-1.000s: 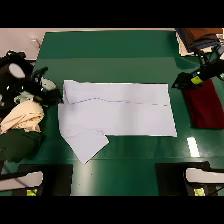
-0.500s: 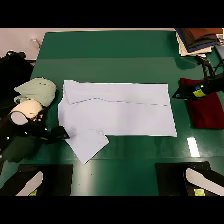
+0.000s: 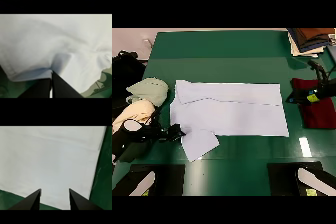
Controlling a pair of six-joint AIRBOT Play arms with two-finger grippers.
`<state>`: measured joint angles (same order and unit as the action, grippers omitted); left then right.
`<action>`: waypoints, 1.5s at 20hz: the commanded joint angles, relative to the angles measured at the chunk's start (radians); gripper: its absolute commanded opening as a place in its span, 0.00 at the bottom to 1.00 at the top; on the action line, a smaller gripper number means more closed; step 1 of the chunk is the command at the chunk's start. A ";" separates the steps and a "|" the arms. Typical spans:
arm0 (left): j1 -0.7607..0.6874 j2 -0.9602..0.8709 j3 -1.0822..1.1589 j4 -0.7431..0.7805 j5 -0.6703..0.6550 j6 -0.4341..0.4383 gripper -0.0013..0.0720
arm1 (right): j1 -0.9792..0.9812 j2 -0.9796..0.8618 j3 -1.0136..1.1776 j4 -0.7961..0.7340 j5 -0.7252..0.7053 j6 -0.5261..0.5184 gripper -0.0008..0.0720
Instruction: Fold the shirts.
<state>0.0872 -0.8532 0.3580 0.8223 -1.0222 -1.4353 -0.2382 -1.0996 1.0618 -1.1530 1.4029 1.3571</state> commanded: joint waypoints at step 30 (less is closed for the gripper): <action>0.000 0.316 0.288 0.256 -0.439 -0.080 0.05 | -0.152 0.283 -0.299 -0.120 0.094 -0.026 0.03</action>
<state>0.0864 -0.5388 0.5907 1.0618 -1.5101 -1.5024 -0.3859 -0.8703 0.7528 -1.2427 1.5047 1.3075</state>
